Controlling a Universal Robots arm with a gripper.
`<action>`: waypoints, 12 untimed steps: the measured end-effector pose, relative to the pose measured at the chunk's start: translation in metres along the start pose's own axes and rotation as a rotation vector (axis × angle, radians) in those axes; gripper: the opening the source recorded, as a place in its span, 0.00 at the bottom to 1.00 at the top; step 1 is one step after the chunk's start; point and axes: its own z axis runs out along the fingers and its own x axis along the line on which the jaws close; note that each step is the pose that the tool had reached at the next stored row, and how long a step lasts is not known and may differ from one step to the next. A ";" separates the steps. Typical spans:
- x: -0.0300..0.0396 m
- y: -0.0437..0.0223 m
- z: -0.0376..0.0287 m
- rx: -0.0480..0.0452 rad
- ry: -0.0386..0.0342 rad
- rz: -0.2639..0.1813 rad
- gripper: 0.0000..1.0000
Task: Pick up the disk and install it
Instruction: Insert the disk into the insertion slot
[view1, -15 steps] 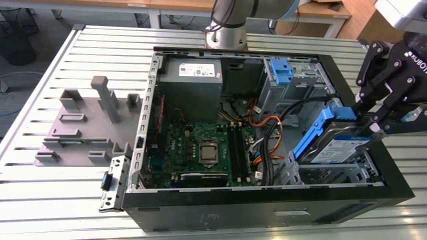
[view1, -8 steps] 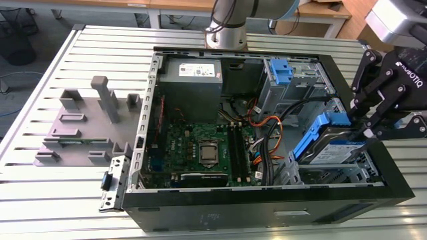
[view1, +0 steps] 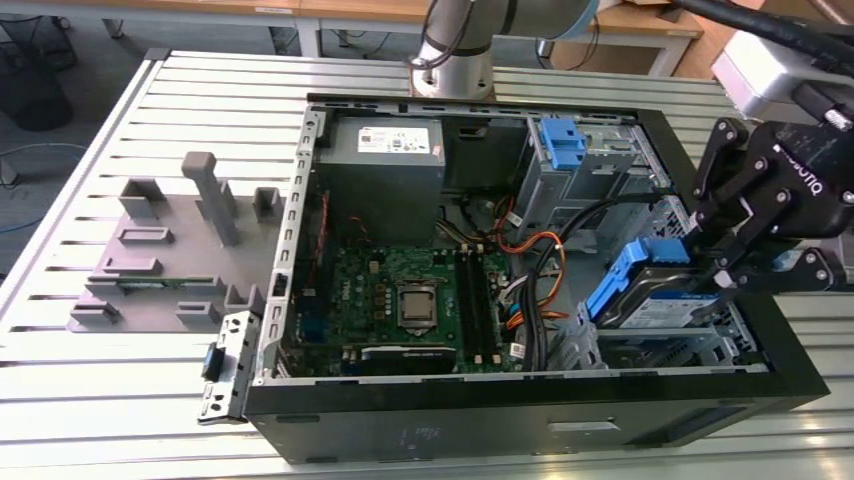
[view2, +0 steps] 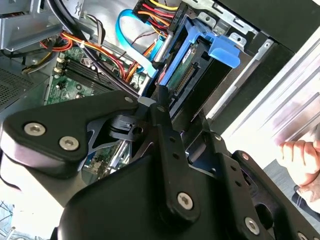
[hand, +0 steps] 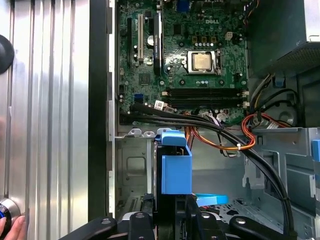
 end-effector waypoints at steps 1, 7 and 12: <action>0.0001 -0.0001 0.0017 -0.0006 0.0001 0.000 0.35; 0.0005 -0.0010 0.0126 -0.0040 0.0002 0.000 0.35; 0.0006 -0.0013 0.0165 -0.0052 0.0004 0.000 0.35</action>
